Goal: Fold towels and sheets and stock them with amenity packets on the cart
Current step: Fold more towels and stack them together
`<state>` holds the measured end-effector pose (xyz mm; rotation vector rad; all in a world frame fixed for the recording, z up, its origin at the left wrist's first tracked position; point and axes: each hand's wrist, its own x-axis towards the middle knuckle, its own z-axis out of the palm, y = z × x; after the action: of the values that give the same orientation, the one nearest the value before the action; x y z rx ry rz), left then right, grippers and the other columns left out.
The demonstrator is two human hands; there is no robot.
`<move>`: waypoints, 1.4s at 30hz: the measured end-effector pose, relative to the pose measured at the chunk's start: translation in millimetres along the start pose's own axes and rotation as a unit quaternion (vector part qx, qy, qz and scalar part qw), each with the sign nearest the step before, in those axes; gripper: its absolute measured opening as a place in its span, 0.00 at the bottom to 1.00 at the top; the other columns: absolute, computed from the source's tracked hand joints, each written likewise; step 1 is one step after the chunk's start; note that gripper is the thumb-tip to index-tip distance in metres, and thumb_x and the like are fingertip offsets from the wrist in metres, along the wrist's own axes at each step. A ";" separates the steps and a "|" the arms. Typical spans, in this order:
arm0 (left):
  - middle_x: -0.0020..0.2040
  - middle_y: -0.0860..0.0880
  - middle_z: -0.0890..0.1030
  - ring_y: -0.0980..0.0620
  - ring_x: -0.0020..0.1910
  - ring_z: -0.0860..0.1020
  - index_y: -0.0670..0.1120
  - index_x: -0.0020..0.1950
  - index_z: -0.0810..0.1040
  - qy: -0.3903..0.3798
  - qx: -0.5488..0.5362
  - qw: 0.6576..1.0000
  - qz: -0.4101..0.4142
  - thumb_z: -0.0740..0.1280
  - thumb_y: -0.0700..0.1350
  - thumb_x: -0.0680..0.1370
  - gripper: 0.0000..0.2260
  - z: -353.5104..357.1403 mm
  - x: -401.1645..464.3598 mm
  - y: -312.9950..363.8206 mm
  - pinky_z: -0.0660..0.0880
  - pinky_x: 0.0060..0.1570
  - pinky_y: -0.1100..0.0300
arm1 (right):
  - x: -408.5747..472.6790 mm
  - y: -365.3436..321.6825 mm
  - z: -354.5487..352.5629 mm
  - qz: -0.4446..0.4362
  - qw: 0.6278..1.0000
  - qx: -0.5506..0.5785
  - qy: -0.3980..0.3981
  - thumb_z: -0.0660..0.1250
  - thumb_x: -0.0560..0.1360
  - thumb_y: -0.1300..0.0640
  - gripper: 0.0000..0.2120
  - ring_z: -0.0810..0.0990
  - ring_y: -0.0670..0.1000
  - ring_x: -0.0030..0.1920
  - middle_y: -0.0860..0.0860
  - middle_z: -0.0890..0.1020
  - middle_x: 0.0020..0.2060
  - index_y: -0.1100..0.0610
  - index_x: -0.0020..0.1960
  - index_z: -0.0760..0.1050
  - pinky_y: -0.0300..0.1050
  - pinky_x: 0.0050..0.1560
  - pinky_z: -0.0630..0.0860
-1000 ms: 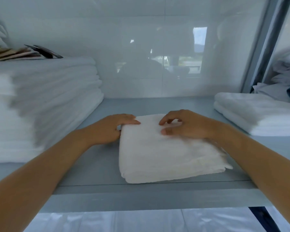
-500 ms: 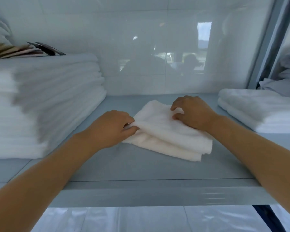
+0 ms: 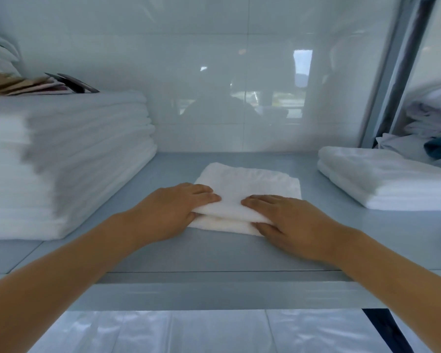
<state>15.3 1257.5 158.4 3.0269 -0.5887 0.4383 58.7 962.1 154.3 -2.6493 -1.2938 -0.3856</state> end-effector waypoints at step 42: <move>0.84 0.55 0.45 0.56 0.82 0.44 0.59 0.83 0.47 -0.166 -0.140 0.966 -0.139 0.48 0.71 0.80 0.35 14.6 13.6 -15.1 0.41 0.79 0.57 | 88.4 32.5 20.2 0.174 0.971 0.076 -0.146 0.49 0.82 0.31 0.34 0.48 0.47 0.82 0.44 0.52 0.83 0.44 0.83 0.52 0.49 0.81 0.43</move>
<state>36.8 1265.4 148.6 2.8551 -0.2006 -0.1562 139.8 1013.7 160.6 -2.7954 -0.8479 0.1512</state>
